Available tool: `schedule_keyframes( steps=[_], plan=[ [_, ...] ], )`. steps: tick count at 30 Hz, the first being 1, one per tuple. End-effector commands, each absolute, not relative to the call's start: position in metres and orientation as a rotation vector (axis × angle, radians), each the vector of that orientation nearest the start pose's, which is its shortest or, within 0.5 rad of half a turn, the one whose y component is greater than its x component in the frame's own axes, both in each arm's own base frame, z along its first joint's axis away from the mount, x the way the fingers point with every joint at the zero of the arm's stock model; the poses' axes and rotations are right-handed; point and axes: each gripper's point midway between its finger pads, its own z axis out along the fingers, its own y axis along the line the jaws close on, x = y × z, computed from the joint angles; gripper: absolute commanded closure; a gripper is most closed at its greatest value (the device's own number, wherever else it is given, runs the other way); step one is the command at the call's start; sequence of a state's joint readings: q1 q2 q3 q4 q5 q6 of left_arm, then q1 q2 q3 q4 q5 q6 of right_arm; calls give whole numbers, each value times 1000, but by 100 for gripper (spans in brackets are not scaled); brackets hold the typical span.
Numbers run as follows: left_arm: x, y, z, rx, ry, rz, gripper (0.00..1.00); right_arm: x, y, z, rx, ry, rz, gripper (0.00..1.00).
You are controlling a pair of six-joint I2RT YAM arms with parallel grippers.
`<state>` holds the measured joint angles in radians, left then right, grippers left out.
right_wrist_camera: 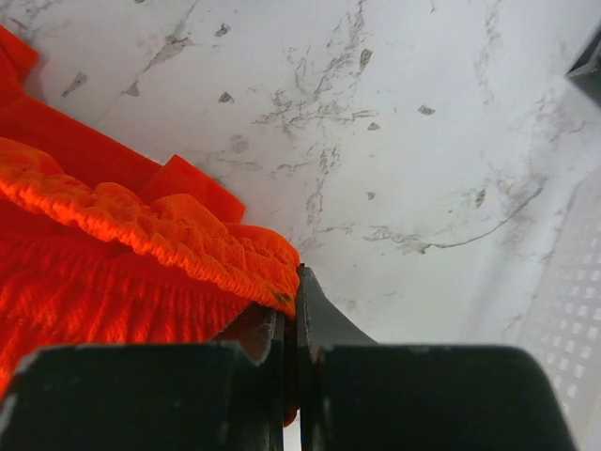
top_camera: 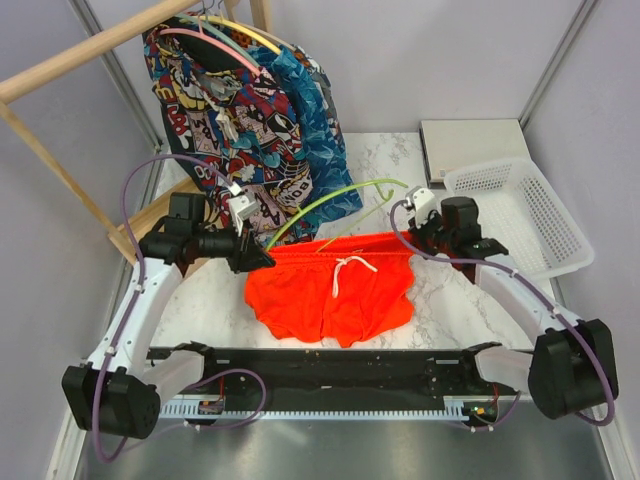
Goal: Place the shorts on the hanger
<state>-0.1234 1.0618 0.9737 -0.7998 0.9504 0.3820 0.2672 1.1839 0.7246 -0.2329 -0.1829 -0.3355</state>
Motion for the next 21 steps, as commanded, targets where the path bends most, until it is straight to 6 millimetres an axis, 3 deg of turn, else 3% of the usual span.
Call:
schedule_keyframes(
  steps=[1,2,6,8,12,21],
  plan=[
    [202,-138,216,1067,1927,-829,98,325,31,98,-549,2333,41,100],
    [200,-136,211,1094,1928,-806,98,325,20,96,-503,2358,43,100],
    [191,-127,199,1221,1906,-726,98,339,6,105,-422,2378,118,100],
    [192,-122,194,1277,1891,-678,98,341,6,108,-407,2386,156,100],
    [193,-113,185,1354,1922,-594,98,351,11,132,-406,2330,181,100],
    [198,-114,168,1495,1966,-471,98,352,13,162,-403,2271,171,100]
  ],
)
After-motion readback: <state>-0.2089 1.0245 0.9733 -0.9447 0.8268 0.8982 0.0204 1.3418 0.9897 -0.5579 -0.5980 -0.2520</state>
